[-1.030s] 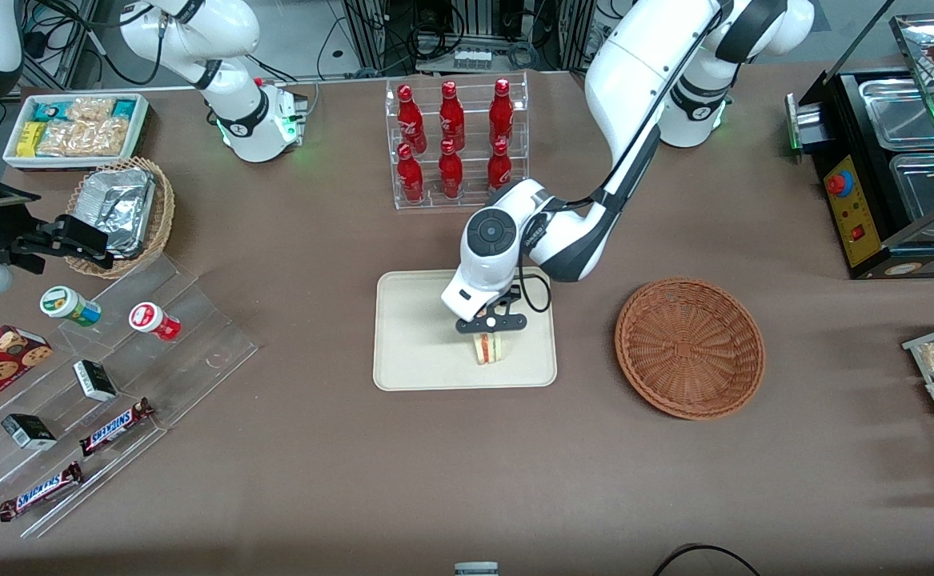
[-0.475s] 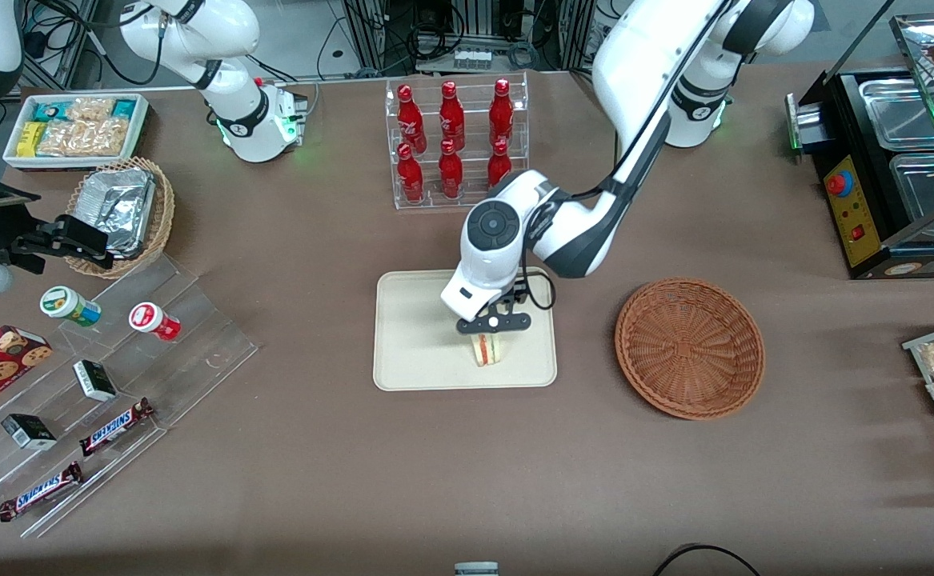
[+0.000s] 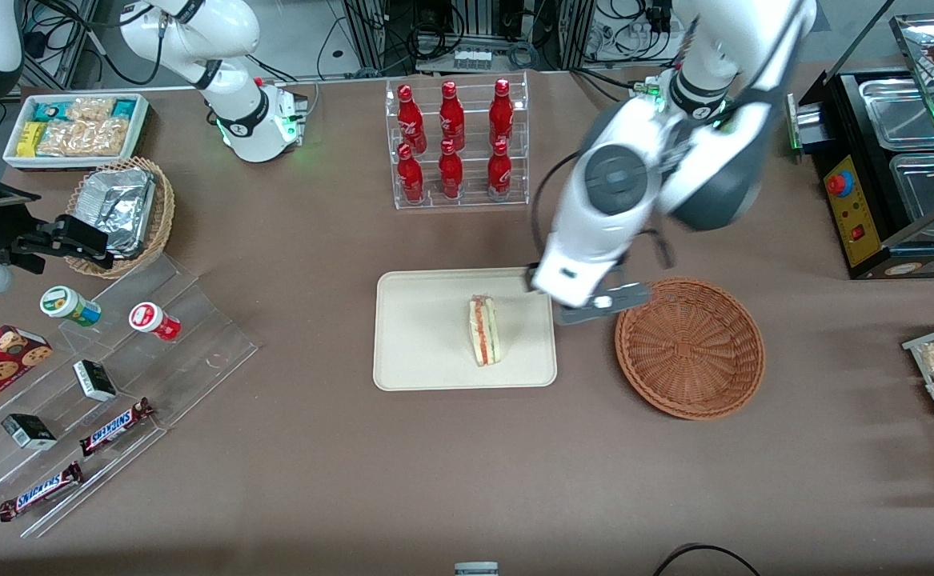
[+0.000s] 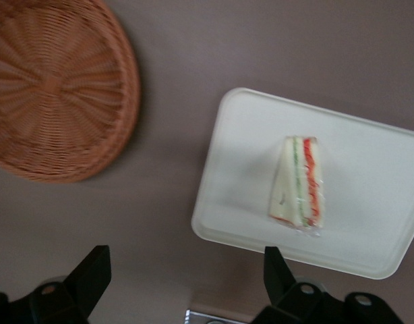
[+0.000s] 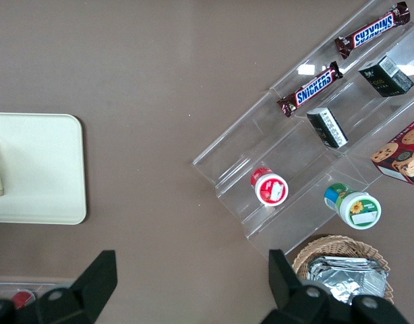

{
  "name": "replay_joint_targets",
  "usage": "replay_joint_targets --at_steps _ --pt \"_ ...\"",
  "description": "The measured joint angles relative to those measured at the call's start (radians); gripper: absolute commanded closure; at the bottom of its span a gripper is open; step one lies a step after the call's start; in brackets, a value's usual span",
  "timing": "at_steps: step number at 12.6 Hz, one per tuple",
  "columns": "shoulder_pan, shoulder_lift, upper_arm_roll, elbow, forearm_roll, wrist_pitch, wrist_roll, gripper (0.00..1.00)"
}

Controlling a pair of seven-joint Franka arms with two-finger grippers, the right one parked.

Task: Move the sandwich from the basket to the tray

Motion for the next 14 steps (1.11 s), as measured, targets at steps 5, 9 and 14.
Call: replay_joint_targets --at_steps 5,9,14 --pt "0.19 -0.18 0.005 -0.012 0.004 -0.286 0.291 0.0" --pt "0.335 -0.279 0.007 -0.063 0.015 -0.359 0.536 0.0" --pt "0.386 -0.434 0.025 -0.215 0.055 -0.348 0.702 0.0"
